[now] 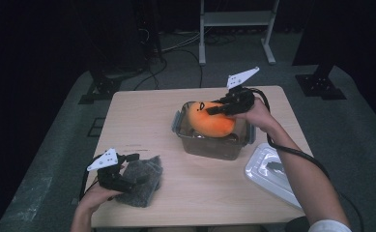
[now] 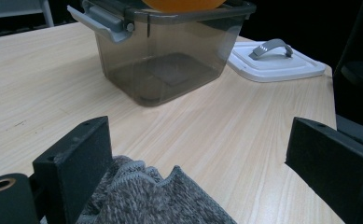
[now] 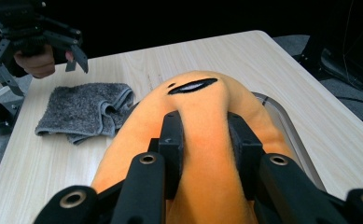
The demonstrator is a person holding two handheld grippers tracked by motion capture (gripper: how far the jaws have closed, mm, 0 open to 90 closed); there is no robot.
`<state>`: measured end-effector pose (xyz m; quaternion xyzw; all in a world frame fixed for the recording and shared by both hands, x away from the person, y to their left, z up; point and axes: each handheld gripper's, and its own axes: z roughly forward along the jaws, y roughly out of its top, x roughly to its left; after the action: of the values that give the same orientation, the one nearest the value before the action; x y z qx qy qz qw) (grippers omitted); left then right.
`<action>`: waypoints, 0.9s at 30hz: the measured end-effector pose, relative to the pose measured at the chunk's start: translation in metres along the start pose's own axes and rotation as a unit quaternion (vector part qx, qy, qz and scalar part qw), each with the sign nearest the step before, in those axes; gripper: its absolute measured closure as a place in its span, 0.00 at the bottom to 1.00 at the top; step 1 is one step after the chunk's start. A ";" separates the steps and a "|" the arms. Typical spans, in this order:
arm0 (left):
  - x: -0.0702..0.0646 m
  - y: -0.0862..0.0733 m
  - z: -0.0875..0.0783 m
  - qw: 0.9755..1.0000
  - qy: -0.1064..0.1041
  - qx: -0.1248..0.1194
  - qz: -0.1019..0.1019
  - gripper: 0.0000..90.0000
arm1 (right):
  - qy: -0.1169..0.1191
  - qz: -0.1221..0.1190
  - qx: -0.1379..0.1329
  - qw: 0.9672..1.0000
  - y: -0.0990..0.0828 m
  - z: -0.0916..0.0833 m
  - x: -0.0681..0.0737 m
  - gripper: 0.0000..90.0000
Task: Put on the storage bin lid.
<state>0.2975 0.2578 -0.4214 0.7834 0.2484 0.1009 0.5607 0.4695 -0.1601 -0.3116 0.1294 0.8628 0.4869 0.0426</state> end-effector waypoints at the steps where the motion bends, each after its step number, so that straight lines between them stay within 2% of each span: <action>1: 0.000 0.000 0.000 1.000 0.000 -0.001 0.000 0.07 | 0.001 0.000 0.000 1.000 0.000 0.001 0.000 0.79; 27: 0.000 -0.001 0.002 1.000 -0.005 0.000 -0.001 0.07 | -0.002 0.016 0.023 1.000 -0.017 0.017 -0.015 0.78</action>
<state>0.2978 0.2563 -0.4226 0.7839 0.2464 0.0964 0.5617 0.4839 -0.1580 -0.3363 0.1452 0.8714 0.4674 0.0330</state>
